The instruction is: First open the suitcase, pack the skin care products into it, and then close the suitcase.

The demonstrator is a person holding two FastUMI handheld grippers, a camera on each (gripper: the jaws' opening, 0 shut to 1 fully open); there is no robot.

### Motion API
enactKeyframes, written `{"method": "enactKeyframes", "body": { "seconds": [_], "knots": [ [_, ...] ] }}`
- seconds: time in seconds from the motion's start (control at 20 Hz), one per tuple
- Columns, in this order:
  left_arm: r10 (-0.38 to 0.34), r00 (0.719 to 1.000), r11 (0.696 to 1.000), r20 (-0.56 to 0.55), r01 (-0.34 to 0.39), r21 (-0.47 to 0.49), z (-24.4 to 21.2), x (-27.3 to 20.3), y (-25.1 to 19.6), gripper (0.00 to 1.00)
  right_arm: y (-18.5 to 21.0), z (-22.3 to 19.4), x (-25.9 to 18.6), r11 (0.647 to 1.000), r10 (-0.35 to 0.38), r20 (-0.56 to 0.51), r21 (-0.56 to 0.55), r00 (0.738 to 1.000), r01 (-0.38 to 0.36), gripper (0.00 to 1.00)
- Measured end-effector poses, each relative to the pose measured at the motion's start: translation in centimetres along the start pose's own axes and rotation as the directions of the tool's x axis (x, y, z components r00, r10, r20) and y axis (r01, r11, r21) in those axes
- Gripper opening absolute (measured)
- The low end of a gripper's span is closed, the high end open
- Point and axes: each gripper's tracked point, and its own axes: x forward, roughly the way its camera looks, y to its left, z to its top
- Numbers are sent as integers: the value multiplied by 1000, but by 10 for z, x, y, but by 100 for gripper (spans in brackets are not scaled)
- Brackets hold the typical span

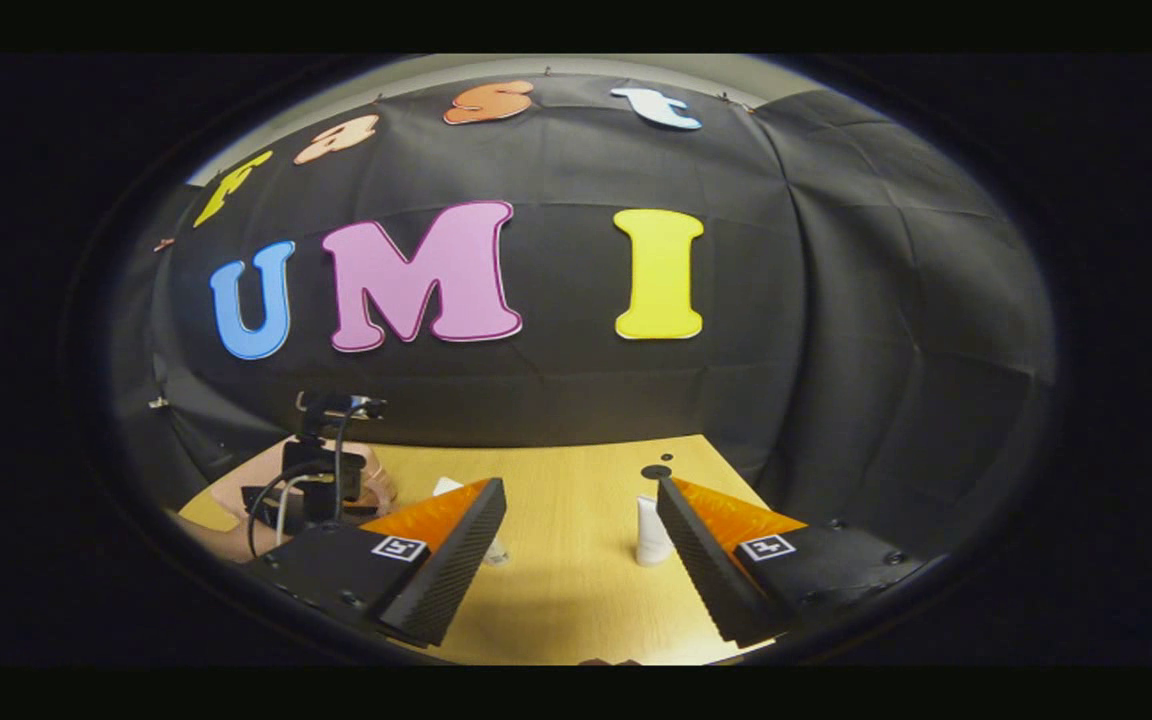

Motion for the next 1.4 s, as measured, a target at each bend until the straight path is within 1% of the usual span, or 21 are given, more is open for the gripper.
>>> {"method": "enactKeyframes", "body": {
  "seconds": [0.05, 0.1, 0.15, 0.2, 0.25, 0.3, 0.35, 0.5, 0.7, 0.75, 0.8, 0.85, 0.9, 1.0, 1.05, 1.1, 1.15, 1.2, 1.3, 1.4],
  "knots": [
    [38, 999, 999, -24, -37, 18, -3, 4, 6, 72, -3, -1, 1, 1000, -5, -5, -5, 1000, 5, 92],
    [72, 996, 997, -45, -70, 35, -6, 9, 14, 69, -5, -1, 0, 1000, -5, -7, -1, 1000, 5, 97],
    [94, 993, 995, -70, -91, 42, -10, 13, 21, 48, -7, 1, 1, 1000, -8, -8, 6, 1000, 8, 97],
    [93, 991, 995, -95, -91, 29, -16, 16, 25, 48, -8, 1, 1, 1000, -14, -7, 12, 1000, 14, 97],
    [73, 992, 997, -100, -72, 15, -13, 16, 21, 30, -10, 1, 2, 1000, -22, -8, 18, 1000, 22, 97],
    [54, 994, 999, -99, -54, 6, -10, 13, 21, 24, -10, 2, 1, 999, -27, -9, 23, 1000, 27, 97],
    [39, 995, 999, -95, -39, 0, -3, 8, 18, 21, -9, 4, 0, 999, -30, -9, 26, 1000, 30, 97],
    [12, 996, 1000, -84, -14, -24, 25, -20, 19, 18, 3, 10, -4, 1000, -20, 0, 18, 1000, 20, 97],
    [-70, 993, 990, -94, 58, -128, 66, -72, 36, 16, 25, 27, -13, 1000, -8, 39, 15, 999, 7, 97],
    [-74, 994, 989, -79, 63, -135, 79, -83, 45, 16, 32, 30, -15, 1000, -2, 48, 20, 999, 1, 97],
    [-72, 996, 989, -59, 64, -132, 92, -96, 57, 19, 40, 30, -17, 1000, 4, 52, 25, 999, -5, 97],
    [-62, 997, 991, -44, 56, -120, 107, -111, 72, 19, 48, 31, -20, 999, 12, 54, 30, 998, -13, 96],
    [-53, 998, 992, -31, 49, -115, 119, -128, 90, 15, 56, 33, -23, 999, 20, 58, 34, 998, -22, 96],
    [-40, 999, 993, -14, 38, -110, 136, -152, 126, 15, 70, 38, -28, 998, 39, 75, 39, 996, -42, 97],
    [-29, 1000, 994, -11, 28, -101, 142, -162, 147, 12, 78, 41, -30, 998, 48, 82, 38, 995, -52, 97],
    [-6, 1000, 997, 4, 6, -79, 149, -173, 174, 19, 83, 42, -33, 998, 55, 87, 36, 995, -58, 96],
    [31, 999, 999, 26, -30, -41, 157, -182, 203, 15, 88, 43, -35, 997, 60, 92, 35, 994, -63, 96],
    [69, 996, 998, 52, -69, 1, 163, -189, 231, 14, 91, 45, -38, 997, 62, 96, 35, 993, -66, 97],
    [154, 985, 985, 75, -159, 72, 167, -200, 287, 13, 94, 47, -43, 998, 56, 102, 32, 993, -60, 97],
    [230, 969, 966, 90, -238, 98, 162, -200, 344, 13, 93, 50, -48, 999, 41, 105, 22, 994, -44, 96]
  ]
}}
